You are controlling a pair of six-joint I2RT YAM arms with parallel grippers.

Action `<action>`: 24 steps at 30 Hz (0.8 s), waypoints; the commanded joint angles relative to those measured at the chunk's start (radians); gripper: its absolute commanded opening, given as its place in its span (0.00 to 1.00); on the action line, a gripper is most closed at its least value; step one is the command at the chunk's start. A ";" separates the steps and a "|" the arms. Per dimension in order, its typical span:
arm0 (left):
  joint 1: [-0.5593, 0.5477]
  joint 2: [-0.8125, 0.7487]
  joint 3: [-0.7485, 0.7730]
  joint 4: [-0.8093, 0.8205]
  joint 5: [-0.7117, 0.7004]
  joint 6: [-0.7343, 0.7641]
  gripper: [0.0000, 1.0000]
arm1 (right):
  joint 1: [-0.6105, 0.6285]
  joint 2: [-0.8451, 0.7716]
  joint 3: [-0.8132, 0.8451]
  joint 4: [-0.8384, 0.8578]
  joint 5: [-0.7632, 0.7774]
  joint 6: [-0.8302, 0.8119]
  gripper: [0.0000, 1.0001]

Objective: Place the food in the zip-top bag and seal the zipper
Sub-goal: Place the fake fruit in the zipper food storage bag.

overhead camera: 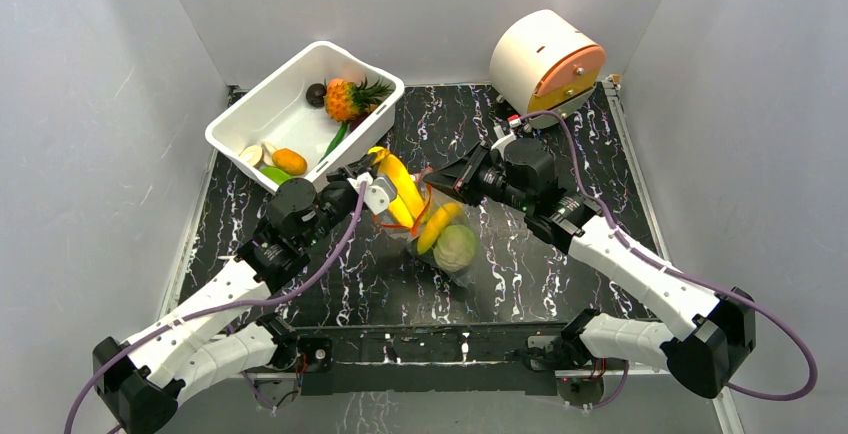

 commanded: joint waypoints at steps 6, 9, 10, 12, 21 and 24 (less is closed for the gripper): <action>-0.005 0.010 -0.028 0.108 -0.059 0.030 0.00 | -0.002 0.013 0.028 0.237 -0.060 0.092 0.00; -0.005 0.027 -0.050 0.172 -0.155 0.086 0.00 | -0.002 0.015 0.030 0.240 -0.071 0.093 0.00; -0.005 0.029 -0.053 0.194 -0.167 0.096 0.00 | -0.003 0.012 0.029 0.237 -0.070 0.094 0.00; -0.005 0.035 -0.049 0.210 -0.183 0.104 0.00 | -0.002 0.006 0.019 0.236 -0.064 0.100 0.00; -0.006 0.035 -0.017 0.204 -0.101 0.057 0.00 | -0.003 0.048 0.024 0.297 -0.019 0.152 0.00; -0.009 0.014 -0.038 0.198 -0.042 -0.010 0.00 | -0.002 0.077 0.032 0.350 -0.012 0.173 0.00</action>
